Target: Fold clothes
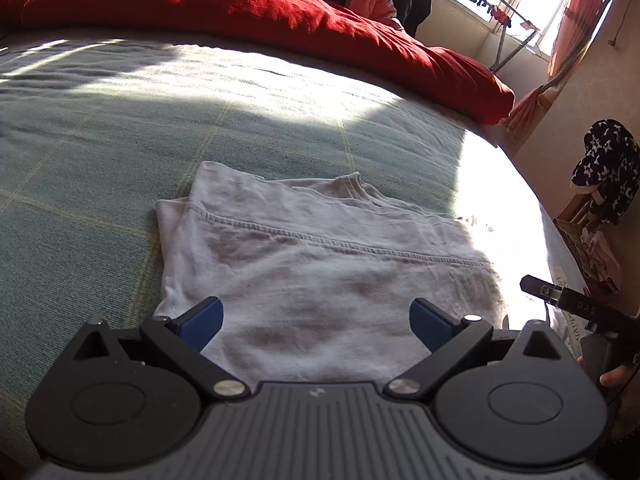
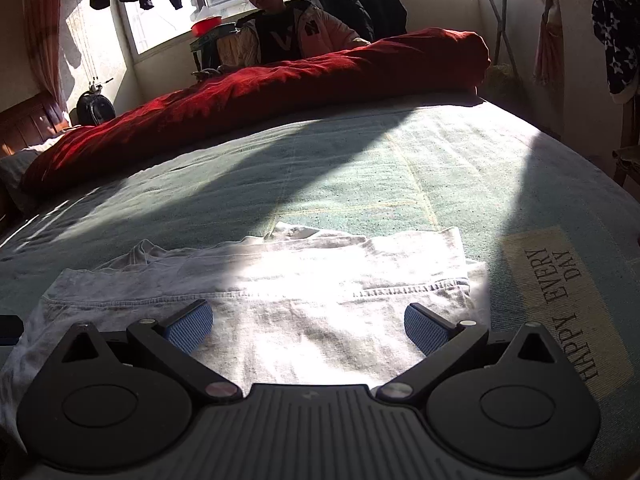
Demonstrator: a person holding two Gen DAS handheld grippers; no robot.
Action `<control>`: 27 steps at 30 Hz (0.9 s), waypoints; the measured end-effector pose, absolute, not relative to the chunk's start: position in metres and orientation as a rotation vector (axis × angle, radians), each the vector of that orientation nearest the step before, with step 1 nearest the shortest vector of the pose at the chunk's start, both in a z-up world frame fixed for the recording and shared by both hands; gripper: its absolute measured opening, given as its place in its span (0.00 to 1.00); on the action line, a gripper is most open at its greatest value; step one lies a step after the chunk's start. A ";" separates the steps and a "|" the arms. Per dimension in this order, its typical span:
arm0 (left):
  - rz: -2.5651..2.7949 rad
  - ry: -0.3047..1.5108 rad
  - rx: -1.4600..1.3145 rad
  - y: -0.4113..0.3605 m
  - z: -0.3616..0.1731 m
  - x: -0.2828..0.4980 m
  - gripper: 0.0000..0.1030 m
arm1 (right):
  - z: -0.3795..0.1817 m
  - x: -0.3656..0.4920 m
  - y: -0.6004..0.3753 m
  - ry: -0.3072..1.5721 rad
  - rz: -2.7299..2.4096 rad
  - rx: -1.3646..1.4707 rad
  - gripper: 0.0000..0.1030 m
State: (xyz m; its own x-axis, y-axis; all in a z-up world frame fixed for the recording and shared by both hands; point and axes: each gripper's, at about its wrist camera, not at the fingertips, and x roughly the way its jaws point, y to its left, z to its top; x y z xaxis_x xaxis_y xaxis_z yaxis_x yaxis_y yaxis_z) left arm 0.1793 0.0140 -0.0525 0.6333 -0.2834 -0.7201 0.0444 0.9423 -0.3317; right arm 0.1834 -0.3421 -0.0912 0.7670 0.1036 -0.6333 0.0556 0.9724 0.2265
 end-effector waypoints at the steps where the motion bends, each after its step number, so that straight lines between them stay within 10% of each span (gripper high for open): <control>1: -0.191 0.872 -0.294 0.014 -0.052 0.177 0.96 | -0.098 0.193 -0.345 0.730 0.001 0.238 1.00; 27: -0.306 0.934 -0.185 -0.033 -0.068 0.137 0.96 | -0.089 0.059 -0.330 0.732 0.069 0.211 1.00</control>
State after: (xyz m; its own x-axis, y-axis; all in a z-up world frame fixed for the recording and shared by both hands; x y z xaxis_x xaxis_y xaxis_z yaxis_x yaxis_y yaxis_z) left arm 0.1368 -0.0328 -0.0675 0.5560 -0.3374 -0.7596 0.1783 0.9410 -0.2875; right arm 0.0594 -0.3301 -0.0891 0.7428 0.1358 -0.6556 0.0113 0.9765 0.2151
